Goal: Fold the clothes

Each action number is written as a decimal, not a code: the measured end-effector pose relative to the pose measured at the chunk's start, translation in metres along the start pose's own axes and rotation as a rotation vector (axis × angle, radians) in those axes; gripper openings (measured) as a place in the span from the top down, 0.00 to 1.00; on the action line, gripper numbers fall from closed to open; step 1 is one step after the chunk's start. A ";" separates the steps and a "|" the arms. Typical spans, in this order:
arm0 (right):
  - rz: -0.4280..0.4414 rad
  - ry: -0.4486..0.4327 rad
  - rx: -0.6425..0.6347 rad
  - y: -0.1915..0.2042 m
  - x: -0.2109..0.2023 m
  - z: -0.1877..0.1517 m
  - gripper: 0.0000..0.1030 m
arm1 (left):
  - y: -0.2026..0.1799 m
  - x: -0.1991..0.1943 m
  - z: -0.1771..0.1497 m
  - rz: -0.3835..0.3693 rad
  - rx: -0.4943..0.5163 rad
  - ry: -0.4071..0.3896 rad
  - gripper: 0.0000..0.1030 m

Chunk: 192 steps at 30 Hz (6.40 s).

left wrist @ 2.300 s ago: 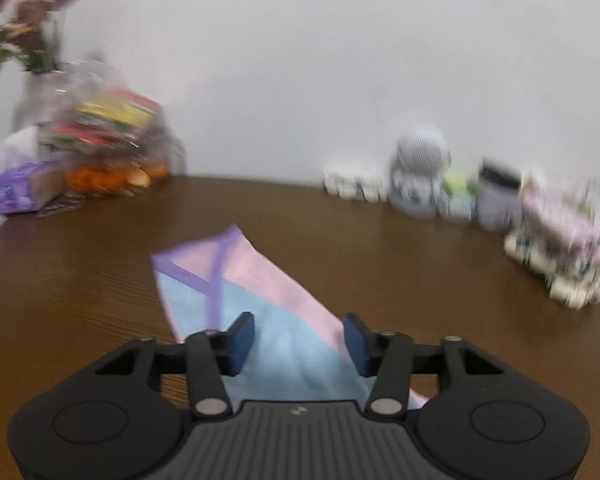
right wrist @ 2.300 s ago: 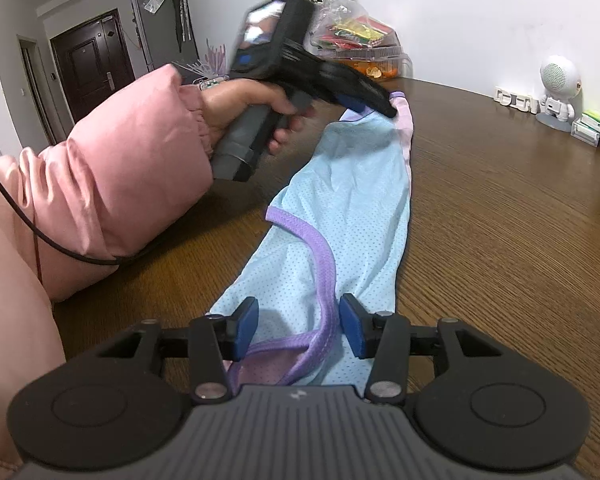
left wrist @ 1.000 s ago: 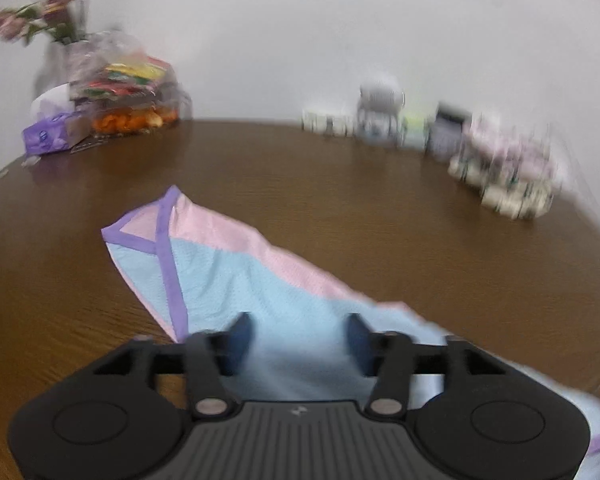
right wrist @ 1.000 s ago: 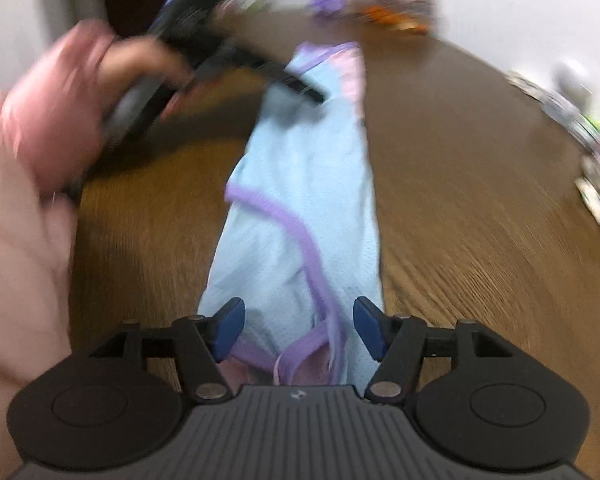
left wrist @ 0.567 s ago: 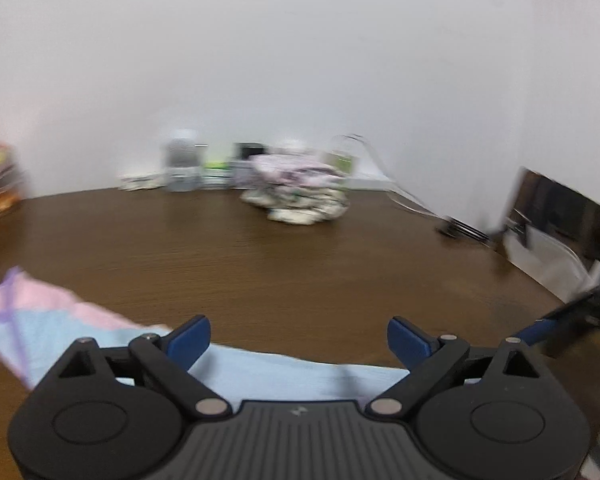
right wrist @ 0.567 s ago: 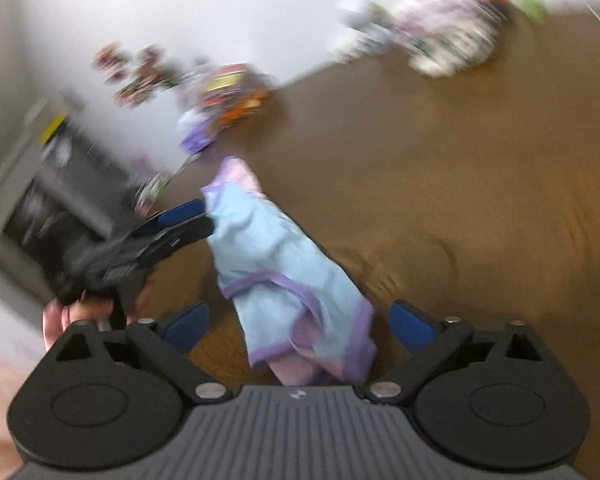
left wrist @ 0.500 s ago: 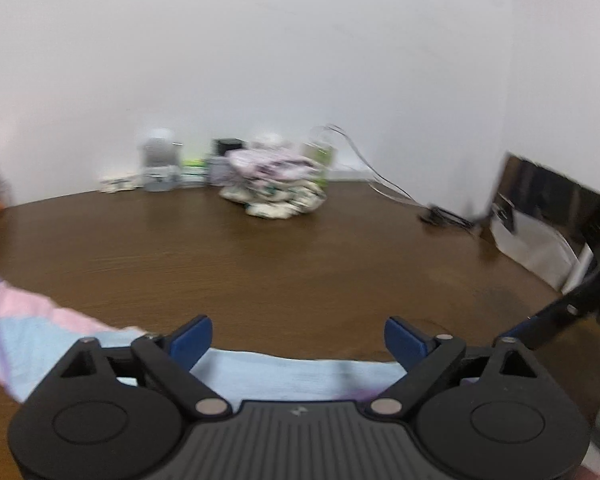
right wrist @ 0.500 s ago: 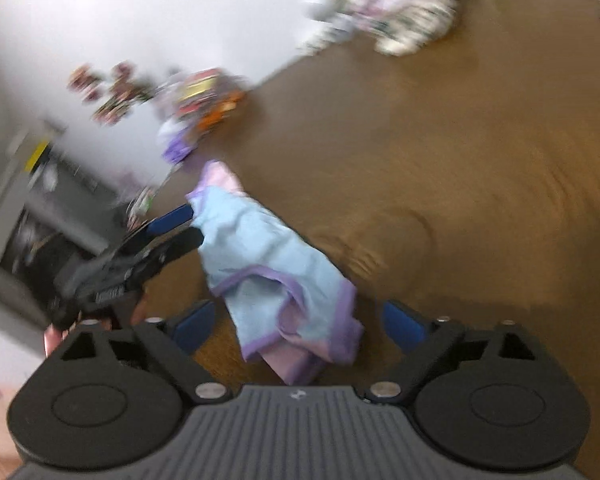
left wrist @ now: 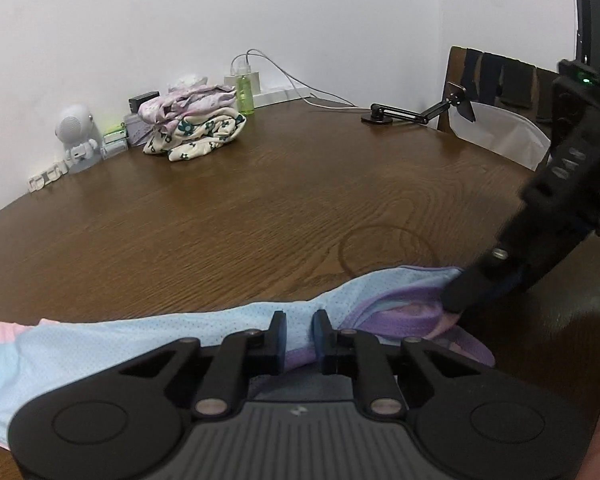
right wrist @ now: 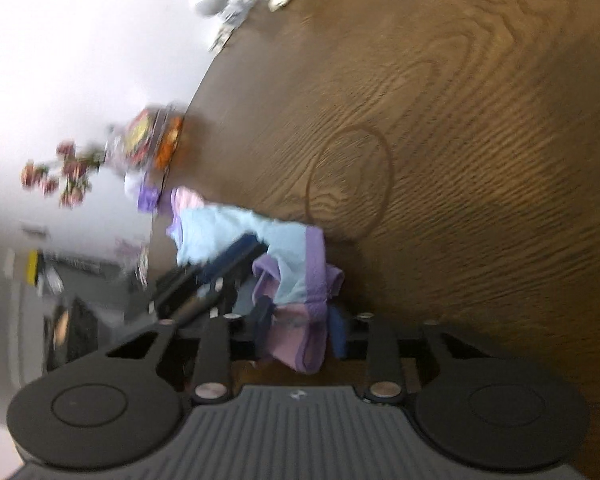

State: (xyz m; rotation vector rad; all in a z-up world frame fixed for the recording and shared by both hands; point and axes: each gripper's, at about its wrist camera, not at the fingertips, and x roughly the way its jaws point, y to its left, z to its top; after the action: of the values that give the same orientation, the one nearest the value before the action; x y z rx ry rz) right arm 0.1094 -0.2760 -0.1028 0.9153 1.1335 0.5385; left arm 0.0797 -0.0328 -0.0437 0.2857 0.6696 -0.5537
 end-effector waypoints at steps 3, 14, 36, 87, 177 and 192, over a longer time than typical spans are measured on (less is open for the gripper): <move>0.012 -0.023 0.034 0.000 0.007 -0.002 0.71 | 0.003 -0.001 -0.002 -0.012 -0.009 -0.007 0.87; 0.036 -0.071 0.158 -0.002 0.031 -0.009 0.85 | 0.010 -0.003 -0.001 -0.043 -0.050 -0.016 0.87; -0.296 -0.175 -0.173 0.028 -0.072 0.073 0.91 | -0.004 0.043 0.065 -0.166 -0.254 -0.018 0.78; -0.203 -0.124 -0.470 0.082 -0.003 0.020 0.83 | 0.102 -0.024 0.012 -0.164 -0.504 -0.128 0.77; -0.114 -0.291 -0.407 0.036 -0.022 0.004 0.00 | 0.028 -0.005 0.011 0.195 -0.159 -0.077 0.91; -0.090 -0.258 -0.402 0.035 -0.020 0.011 0.00 | 0.049 -0.054 0.009 0.152 -0.270 -0.241 0.38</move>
State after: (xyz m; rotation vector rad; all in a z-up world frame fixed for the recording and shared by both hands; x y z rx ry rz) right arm 0.1149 -0.2761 -0.0615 0.5626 0.7909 0.5330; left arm 0.0770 0.0245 0.0025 0.0145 0.4773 -0.3400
